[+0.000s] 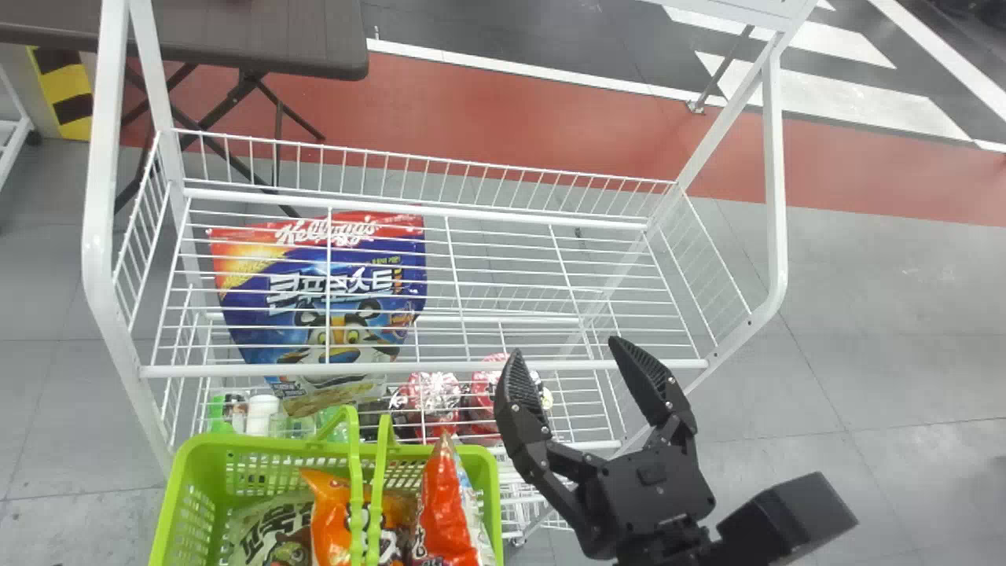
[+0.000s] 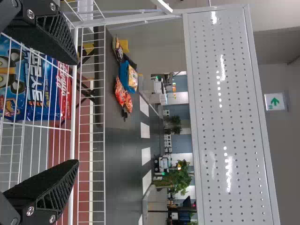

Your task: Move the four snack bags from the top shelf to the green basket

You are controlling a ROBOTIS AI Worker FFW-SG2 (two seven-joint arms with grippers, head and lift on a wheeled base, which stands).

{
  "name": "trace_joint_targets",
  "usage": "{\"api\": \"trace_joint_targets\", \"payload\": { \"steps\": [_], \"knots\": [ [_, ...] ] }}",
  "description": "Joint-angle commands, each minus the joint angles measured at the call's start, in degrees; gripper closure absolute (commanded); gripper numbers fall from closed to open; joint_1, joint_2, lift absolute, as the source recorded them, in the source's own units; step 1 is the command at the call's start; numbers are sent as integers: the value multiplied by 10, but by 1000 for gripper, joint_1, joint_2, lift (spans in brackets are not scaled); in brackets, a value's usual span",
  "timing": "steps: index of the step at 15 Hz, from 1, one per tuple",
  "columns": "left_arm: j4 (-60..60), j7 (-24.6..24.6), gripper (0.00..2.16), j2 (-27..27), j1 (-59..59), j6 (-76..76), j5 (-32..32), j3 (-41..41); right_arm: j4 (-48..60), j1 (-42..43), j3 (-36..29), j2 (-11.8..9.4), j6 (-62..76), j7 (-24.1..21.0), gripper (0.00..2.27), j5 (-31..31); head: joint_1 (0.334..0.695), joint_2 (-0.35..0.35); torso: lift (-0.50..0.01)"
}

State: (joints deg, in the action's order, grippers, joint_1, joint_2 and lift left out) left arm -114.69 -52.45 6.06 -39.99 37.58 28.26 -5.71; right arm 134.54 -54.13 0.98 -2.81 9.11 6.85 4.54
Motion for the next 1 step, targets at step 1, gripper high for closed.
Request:
{"api": "trace_joint_targets", "payload": {
  "steps": [1],
  "knots": [
    [0, -1, 1777, 0, 0, 0, 0, 0, -1, -3, 0, 0, 11, 0, 63, 0, 695, -350, 0]
  ]
}}
